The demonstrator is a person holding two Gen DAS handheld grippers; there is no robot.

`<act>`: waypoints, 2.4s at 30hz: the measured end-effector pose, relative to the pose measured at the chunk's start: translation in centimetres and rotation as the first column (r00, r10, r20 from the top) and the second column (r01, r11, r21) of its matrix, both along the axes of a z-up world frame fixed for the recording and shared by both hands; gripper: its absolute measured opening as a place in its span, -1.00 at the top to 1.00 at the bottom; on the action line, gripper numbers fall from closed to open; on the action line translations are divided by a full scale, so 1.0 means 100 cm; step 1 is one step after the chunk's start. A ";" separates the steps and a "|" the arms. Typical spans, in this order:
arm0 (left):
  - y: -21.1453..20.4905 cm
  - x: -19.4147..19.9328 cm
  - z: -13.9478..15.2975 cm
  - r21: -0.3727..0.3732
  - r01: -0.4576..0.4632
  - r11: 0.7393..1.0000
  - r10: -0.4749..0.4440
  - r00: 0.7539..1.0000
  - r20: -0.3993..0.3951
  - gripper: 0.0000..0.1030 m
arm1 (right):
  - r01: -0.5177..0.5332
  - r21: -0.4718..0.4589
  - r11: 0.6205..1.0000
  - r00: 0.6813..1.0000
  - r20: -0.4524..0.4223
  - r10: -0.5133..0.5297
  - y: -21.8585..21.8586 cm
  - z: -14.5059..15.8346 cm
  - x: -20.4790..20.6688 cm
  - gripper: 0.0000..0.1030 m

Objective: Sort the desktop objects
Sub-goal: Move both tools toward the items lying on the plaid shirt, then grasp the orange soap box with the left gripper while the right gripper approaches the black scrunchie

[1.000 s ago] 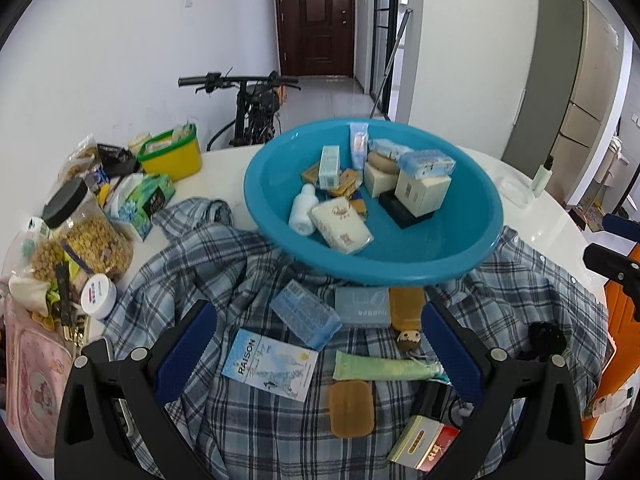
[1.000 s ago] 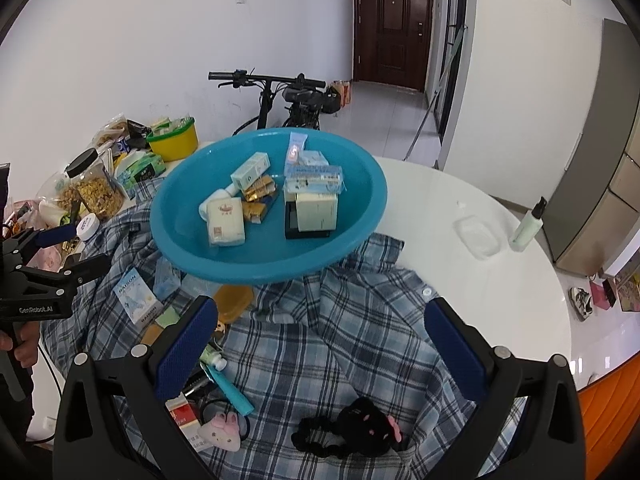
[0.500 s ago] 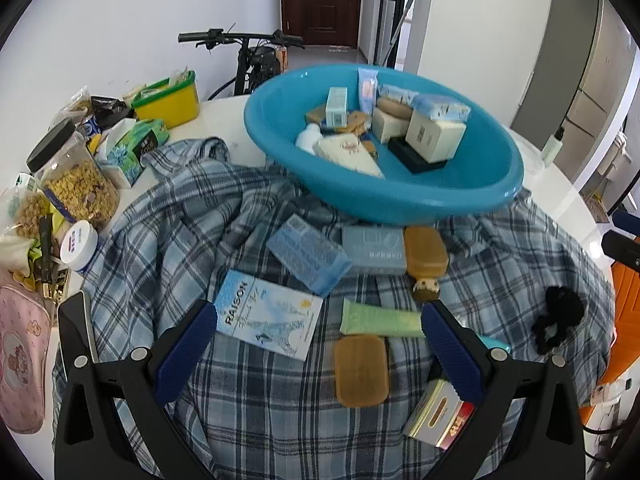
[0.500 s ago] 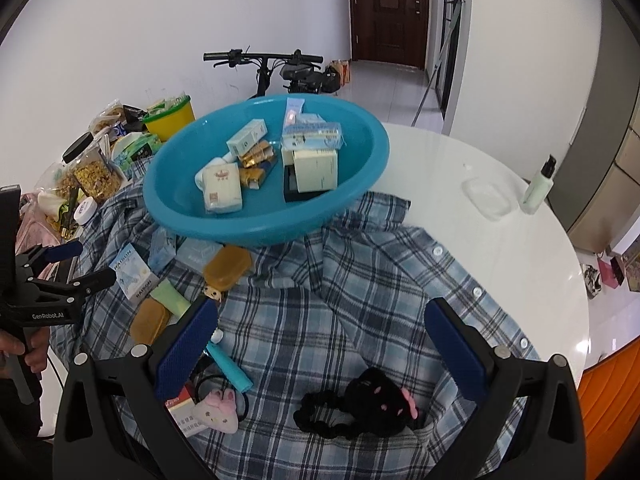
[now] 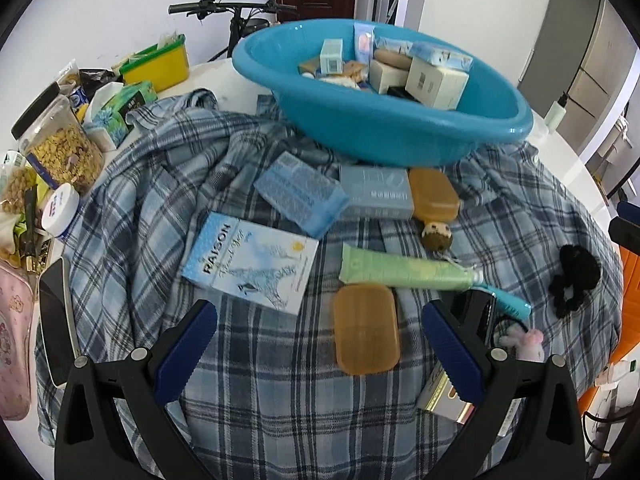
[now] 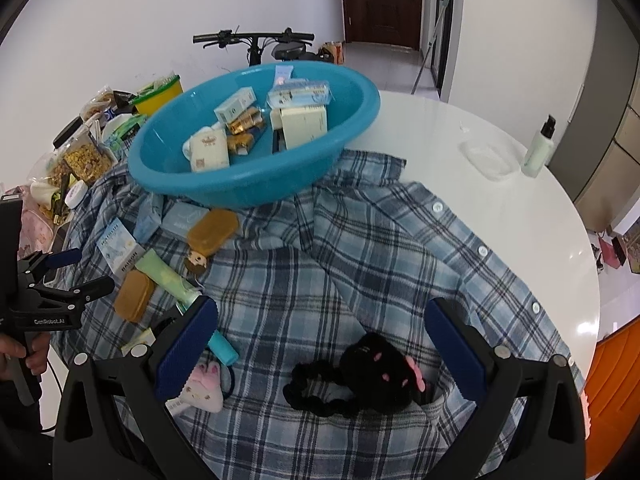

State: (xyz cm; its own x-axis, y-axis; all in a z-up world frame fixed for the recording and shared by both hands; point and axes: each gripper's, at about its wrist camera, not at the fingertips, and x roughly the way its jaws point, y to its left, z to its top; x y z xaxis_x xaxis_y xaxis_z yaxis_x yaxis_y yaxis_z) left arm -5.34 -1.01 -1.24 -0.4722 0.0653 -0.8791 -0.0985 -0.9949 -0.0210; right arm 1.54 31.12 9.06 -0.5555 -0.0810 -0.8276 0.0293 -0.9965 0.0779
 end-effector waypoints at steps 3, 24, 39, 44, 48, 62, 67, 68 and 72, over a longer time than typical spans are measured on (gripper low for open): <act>0.003 0.001 -0.005 -0.003 0.006 1.000 -0.006 1.000 0.007 -1.00 | 0.006 -0.004 1.000 1.000 0.015 -0.006 0.002 -0.007 0.002 -1.00; 0.017 0.009 -0.035 0.049 0.093 0.994 -0.094 0.995 0.019 -0.03 | 0.043 -0.031 0.999 0.997 0.060 -0.041 0.013 -0.030 0.007 -1.00; 0.029 0.004 -0.037 -0.012 0.121 0.993 -0.121 0.993 0.015 -0.01 | 0.060 -0.036 0.998 0.996 0.073 -0.057 0.017 -0.038 0.008 -1.00; 0.033 0.002 -0.047 -0.042 0.121 0.992 -0.120 0.992 0.029 -0.13 | 0.057 -0.034 0.998 0.996 0.078 -0.054 0.017 -0.040 0.011 -1.00; 0.032 -0.001 -0.048 -0.031 0.109 0.994 -0.108 0.994 0.032 -0.15 | 0.045 -0.023 0.999 0.996 0.080 -0.043 0.015 -0.042 0.014 -1.00; 0.024 0.003 -0.034 0.005 0.090 0.996 -0.090 0.995 -0.042 0.12 | 0.017 0.101 0.995 0.995 0.093 -0.027 0.004 -0.065 0.021 -1.00; 0.021 0.004 -0.033 0.023 0.095 0.995 -0.094 0.995 -0.042 0.13 | 0.013 0.105 0.994 0.992 0.121 -0.026 0.006 -0.076 0.020 -1.00; 0.021 0.004 -0.033 0.027 0.097 0.995 -0.096 0.994 -0.043 0.13 | 0.014 0.109 0.994 0.992 0.124 -0.027 0.006 -0.078 0.020 -1.00; 0.021 0.007 -0.033 0.032 0.103 0.994 -0.102 0.994 -0.048 0.13 | 0.014 0.124 0.992 0.992 0.124 -0.029 0.007 -0.083 0.021 -1.00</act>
State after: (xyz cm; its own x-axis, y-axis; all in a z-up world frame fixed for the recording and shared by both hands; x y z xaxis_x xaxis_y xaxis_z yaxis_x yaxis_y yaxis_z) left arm -4.67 1.09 -4.55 -0.5017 0.1456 -0.8527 -0.2015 -0.9783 -0.0485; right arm 3.60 31.81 0.73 -0.4475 0.0361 -0.8935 0.0052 -0.9991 -0.0430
